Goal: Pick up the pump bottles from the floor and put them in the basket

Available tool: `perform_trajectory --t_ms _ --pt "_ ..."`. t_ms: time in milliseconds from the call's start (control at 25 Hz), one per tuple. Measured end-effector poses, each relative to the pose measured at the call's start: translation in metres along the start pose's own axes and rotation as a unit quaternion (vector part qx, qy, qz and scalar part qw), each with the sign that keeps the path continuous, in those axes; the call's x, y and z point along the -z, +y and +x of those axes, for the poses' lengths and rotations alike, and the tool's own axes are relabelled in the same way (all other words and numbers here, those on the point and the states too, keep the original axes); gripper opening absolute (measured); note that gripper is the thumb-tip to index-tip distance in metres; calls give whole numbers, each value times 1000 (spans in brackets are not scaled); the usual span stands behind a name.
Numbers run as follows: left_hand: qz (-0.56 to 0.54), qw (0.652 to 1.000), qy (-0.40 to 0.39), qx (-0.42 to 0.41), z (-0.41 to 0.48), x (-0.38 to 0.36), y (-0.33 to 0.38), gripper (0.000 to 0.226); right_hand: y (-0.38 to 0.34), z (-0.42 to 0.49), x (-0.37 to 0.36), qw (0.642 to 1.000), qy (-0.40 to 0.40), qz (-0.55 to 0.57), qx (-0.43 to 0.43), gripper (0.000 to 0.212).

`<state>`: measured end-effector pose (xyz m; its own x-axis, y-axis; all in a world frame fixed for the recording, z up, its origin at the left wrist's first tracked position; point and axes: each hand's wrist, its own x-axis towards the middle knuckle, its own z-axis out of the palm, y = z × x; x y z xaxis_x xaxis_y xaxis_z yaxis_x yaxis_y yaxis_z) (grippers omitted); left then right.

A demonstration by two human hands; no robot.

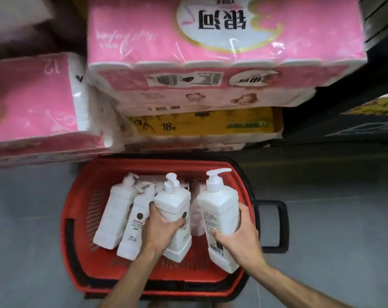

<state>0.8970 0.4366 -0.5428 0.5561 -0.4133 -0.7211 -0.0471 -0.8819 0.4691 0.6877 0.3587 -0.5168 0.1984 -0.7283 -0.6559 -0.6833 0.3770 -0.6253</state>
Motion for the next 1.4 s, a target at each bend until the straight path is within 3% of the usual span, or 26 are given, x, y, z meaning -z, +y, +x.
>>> perform_trajectory --t_ms 160,320,480,720,920,1040,1280,1400 --pt "35 999 -30 1 25 -19 -15 73 31 15 -26 998 6 38 -51 90" --pt "48 998 -21 16 48 -34 -25 82 52 35 -48 994 19 64 -88 89" --pt "42 999 2 19 56 -45 -32 58 57 47 -61 992 20 67 -103 87" --pt "56 997 11 57 57 -57 -41 88 64 50 -67 991 18 44 -123 82" --pt "95 992 -34 75 51 -62 -42 75 58 55 -65 993 -15 15 -112 78" --pt "83 995 -32 40 41 -60 -40 50 52 51 -59 993 -30 7 -114 77" --pt "164 983 -64 -56 13 -43 -15 46 33 16 -36 988 -110 -56 -93 58" --pt "238 964 -62 -103 -8 -27 6 46 9 -7 -14 975 -158 -153 -13 54"
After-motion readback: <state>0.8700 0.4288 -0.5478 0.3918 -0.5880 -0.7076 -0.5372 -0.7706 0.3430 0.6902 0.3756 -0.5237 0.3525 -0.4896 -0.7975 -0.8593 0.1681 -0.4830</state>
